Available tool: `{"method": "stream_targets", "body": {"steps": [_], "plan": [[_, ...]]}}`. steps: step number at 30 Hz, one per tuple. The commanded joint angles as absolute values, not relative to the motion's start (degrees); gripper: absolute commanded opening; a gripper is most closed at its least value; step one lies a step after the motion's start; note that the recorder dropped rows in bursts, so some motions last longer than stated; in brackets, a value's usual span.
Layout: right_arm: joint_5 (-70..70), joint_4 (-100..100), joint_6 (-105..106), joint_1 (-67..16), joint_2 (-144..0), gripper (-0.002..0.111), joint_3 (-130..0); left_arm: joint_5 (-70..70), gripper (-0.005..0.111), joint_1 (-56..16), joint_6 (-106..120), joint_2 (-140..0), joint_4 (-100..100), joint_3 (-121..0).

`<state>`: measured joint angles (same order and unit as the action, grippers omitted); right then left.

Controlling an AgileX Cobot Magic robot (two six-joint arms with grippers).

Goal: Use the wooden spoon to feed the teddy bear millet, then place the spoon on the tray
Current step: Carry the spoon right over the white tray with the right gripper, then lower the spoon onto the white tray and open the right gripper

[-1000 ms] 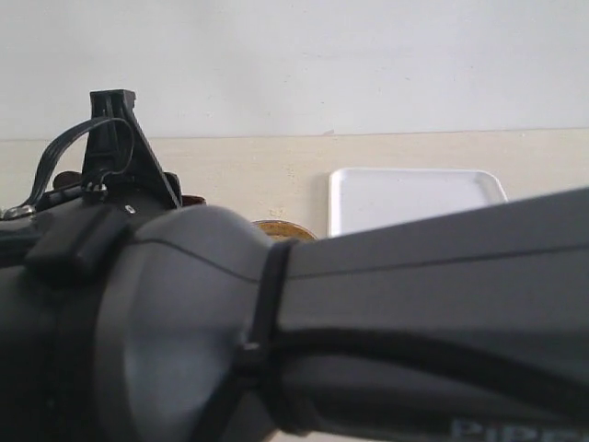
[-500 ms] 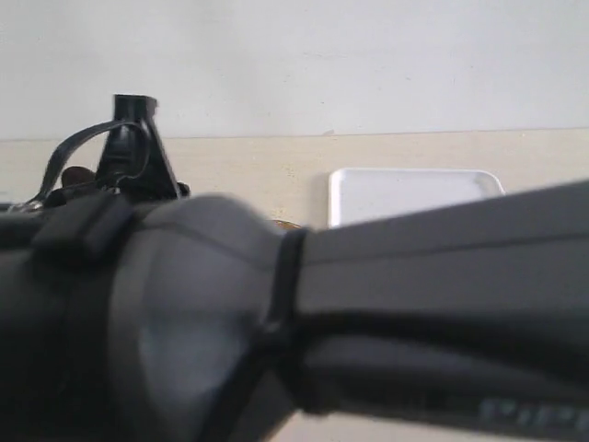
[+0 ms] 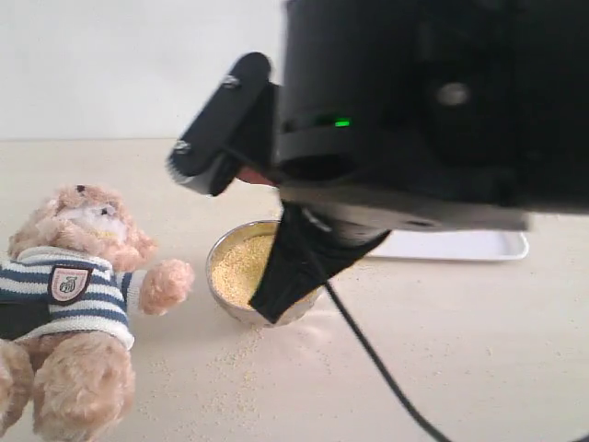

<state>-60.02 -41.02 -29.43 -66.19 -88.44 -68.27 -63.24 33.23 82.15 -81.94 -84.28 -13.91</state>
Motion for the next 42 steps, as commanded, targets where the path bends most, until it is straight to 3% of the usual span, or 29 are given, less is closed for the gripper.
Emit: {"method": "stream_targets", "body": {"steps": [1,12,17,20,28,42], "plan": [[-51.7,-36.6,-34.3,-59.8,-81.6,0.0,-58.7,-64.9,0.005,33.4,82.7,-82.0,-85.1,-13.9],[-32.4,-37.4,-53.5,-40.1,-75.2,0.0,-42.7,-64.9,0.005,33.4,82.7,-82.0,-85.1,-13.9],[-23.6,-36.6,-53.6,-28.2,-77.2,0.0,-42.5,-64.9,0.005,33.4,82.7,-82.0,-85.1,-13.9],[-19.7,-28.9,-43.0,-20.6,-82.6,0.0,-45.8,-64.9,0.005,33.4,82.7,-82.0,-85.1,-13.9],[-21.6,-19.5,-26.7,-18.8,-105.0,0.0,-62.4,-64.9,0.005,33.4,82.7,-82.0,-85.1,-13.9],[-19.4,-17.1,-26.6,-18.6,-116.6,0.001,-69.8,-64.9,0.005,33.4,82.7,-82.0,-85.1,-13.9]]}}
